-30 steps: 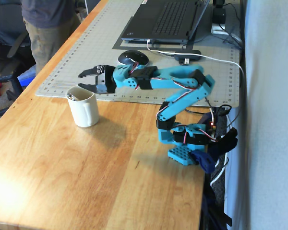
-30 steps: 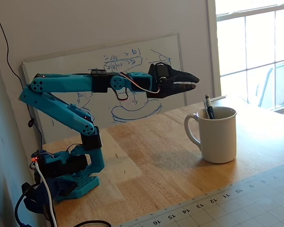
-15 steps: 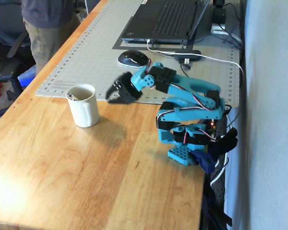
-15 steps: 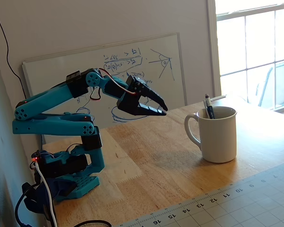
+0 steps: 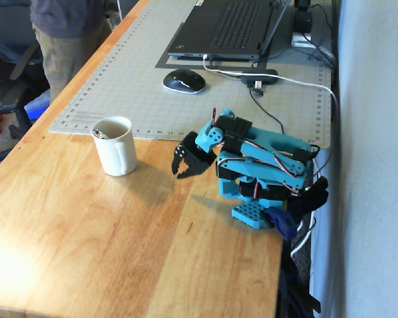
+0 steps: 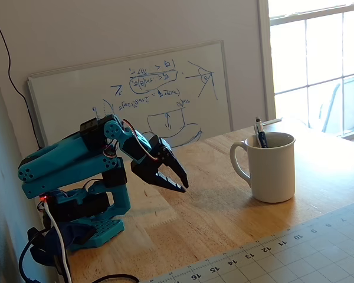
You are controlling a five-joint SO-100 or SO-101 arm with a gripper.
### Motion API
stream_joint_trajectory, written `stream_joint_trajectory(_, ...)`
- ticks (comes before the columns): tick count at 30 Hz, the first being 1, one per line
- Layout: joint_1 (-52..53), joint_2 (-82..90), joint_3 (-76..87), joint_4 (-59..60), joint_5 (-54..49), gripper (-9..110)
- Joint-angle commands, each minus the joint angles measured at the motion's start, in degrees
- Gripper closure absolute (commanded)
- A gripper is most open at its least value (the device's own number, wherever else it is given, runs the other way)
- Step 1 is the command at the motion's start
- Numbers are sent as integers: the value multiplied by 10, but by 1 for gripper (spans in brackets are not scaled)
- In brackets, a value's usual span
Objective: Grasp a pen and put it in a mug.
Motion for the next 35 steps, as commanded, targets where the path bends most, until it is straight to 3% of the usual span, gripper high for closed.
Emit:
stream_joint_trajectory(1,-7,16,-4,5,-7,99)
stream_joint_trajectory(8,0,16,-4,69,-6,99)
stream_joint_trajectory(35,-4,17,-4,69,1,99)
